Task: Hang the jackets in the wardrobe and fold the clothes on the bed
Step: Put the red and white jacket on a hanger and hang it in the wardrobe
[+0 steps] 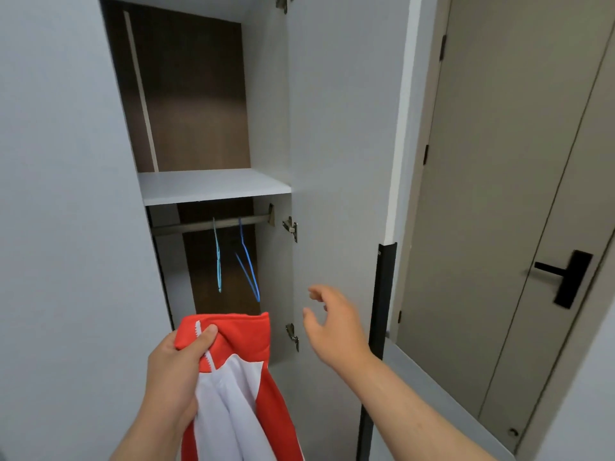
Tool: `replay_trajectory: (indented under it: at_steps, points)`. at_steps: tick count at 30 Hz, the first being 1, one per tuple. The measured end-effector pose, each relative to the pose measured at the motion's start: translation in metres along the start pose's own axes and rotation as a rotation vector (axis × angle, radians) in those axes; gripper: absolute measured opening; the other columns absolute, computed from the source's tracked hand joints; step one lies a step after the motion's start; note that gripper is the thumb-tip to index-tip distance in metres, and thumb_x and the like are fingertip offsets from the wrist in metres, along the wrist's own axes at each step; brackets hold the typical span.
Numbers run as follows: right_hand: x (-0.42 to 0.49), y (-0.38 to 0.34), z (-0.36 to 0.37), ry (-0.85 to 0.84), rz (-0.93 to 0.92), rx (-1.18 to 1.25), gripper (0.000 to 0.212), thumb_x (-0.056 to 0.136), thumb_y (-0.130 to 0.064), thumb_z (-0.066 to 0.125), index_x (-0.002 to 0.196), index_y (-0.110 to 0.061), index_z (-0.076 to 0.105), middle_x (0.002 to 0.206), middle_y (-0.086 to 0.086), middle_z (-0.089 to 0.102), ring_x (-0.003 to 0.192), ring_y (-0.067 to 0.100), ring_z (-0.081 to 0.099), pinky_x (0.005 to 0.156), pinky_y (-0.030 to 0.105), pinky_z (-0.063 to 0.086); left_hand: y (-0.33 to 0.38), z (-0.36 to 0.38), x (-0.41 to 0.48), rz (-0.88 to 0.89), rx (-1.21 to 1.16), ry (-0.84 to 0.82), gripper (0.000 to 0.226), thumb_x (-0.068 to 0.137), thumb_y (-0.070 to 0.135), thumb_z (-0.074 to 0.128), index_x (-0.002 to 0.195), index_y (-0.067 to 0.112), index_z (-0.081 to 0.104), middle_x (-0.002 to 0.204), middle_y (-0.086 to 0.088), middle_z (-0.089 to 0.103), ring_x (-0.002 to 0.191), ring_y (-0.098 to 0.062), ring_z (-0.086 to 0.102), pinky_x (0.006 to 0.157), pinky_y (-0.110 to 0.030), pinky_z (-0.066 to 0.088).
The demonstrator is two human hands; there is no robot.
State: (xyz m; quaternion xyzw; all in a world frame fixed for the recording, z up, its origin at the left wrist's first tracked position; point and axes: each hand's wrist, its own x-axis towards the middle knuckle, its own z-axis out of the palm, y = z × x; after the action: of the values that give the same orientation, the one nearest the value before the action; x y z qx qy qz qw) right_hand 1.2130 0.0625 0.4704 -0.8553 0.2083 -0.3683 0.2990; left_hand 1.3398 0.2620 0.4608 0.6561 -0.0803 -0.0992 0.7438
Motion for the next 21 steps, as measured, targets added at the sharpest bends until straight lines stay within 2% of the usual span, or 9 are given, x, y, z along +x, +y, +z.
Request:
replay_trajectory:
  at_steps: [2,5,10,17,21]
  points:
    - [0.012,-0.006,0.018,-0.012,0.000,-0.006,0.044,0.094,-0.032,0.061,0.136,-0.027,0.053,0.129,-0.018,0.054,0.115,-0.007,0.043,0.098,0.012,0.032,-0.001,-0.011,0.008,0.001,0.009,0.003,0.029,0.082,0.039,0.076,0.105,0.027,0.064,0.099,-0.007,0.072,0.087,-0.033,0.071,0.082,-0.056,0.057]
    - [0.028,-0.016,0.057,-0.041,0.035,-0.014,0.048,0.090,-0.032,0.066,0.135,-0.023,0.056,0.136,-0.011,0.057,0.125,0.004,0.049,0.102,0.014,0.031,-0.003,-0.038,0.027,-0.002,-0.006,0.009,0.031,0.084,0.035,0.075,0.110,0.022,0.065,0.100,-0.008,0.072,0.088,-0.033,0.071,0.083,-0.056,0.057]
    - [0.049,-0.025,0.120,-0.186,0.106,-0.015,0.076,0.076,-0.044,0.077,0.144,-0.030,0.046,0.146,-0.014,0.046,0.135,0.005,0.041,0.105,0.013,0.024,-0.004,-0.080,0.062,-0.007,-0.022,0.021,0.031,0.085,0.031,0.075,0.112,0.019,0.066,0.101,-0.008,0.072,0.092,-0.034,0.070,0.087,-0.057,0.056]
    - [0.070,-0.025,0.175,-0.124,0.190,-0.052,0.090,0.068,-0.048,0.082,0.146,-0.026,0.043,0.148,-0.010,0.044,0.135,0.008,0.040,0.104,0.017,0.026,-0.008,-0.139,0.103,0.007,-0.038,0.066,0.030,0.086,0.030,0.074,0.113,0.020,0.067,0.101,-0.005,0.073,0.092,-0.030,0.071,0.087,-0.055,0.057]
    - [0.078,-0.025,0.197,-0.132,0.230,-0.054,0.092,0.066,-0.052,0.079,0.145,-0.023,0.043,0.149,-0.008,0.043,0.137,0.012,0.040,0.109,0.023,0.030,-0.022,-0.167,0.116,-0.006,-0.048,0.101,0.026,0.086,0.025,0.075,0.110,0.017,0.070,0.099,-0.007,0.074,0.092,-0.031,0.071,0.088,-0.056,0.056]
